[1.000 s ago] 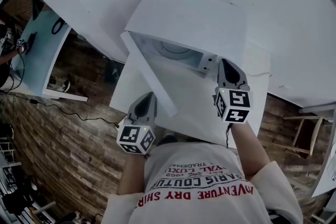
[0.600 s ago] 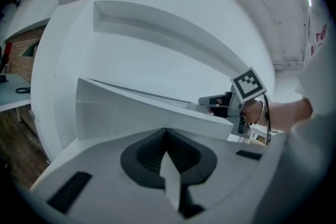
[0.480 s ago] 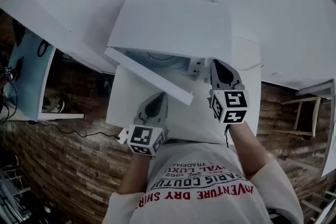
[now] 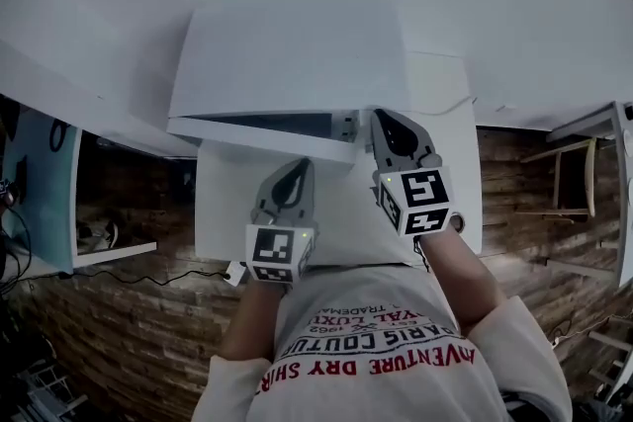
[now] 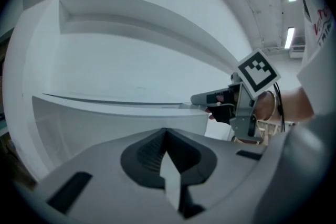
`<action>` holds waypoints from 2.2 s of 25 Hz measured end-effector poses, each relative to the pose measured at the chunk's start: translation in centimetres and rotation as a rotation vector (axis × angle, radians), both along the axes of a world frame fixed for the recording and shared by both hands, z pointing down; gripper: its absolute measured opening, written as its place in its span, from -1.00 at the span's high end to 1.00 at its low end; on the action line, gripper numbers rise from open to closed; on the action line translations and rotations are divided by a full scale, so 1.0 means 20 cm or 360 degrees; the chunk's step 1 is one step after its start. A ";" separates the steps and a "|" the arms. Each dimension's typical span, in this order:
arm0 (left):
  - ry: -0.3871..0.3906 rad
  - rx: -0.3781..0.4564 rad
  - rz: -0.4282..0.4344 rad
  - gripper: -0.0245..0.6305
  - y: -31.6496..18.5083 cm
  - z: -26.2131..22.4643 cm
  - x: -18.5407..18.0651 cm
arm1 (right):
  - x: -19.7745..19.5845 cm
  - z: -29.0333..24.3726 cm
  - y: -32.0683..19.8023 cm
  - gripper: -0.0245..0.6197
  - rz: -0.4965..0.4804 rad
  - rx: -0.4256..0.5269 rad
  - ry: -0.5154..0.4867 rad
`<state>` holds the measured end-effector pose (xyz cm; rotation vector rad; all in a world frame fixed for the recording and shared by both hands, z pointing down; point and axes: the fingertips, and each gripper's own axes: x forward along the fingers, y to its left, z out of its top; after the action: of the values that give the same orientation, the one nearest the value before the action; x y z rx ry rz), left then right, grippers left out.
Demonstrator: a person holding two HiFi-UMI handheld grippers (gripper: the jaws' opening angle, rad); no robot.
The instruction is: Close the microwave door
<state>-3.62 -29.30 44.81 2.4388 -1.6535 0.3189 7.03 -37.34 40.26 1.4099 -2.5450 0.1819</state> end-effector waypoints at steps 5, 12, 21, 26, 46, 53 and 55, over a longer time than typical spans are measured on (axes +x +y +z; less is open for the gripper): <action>0.0269 -0.0252 0.0044 0.93 -0.07 0.04 0.03 | 0.01 0.00 0.00 0.90 0.0024 -0.0012 -0.0020; 0.0330 -0.0227 -0.0071 0.93 -0.16 0.03 -0.01 | 0.01 0.00 0.00 0.90 0.0029 -0.0039 -0.0046; 0.0228 -0.0199 -0.0112 0.93 -0.18 0.03 0.00 | 0.02 0.00 0.00 0.90 0.0049 -0.0031 -0.0073; 0.0273 -0.0235 -0.0135 0.93 -0.24 0.03 0.00 | 0.02 0.00 0.00 0.90 0.0043 -0.0042 -0.0087; 0.0173 -0.0038 -0.0043 0.93 -0.17 -0.10 -0.06 | 0.02 -0.02 0.03 0.90 0.0078 -0.0064 -0.0135; 0.0201 0.0089 -0.0036 0.93 -0.01 -0.24 -0.22 | -0.09 -0.07 0.21 0.90 0.0113 0.0025 -0.0166; 0.0211 0.0149 -0.0051 0.93 0.03 -0.28 -0.27 | -0.11 -0.08 0.28 0.90 0.0142 0.0061 -0.0176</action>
<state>-9.05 -28.63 39.30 2.4376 -1.6843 0.0753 4.78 -31.82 38.69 1.5706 -2.5876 0.2337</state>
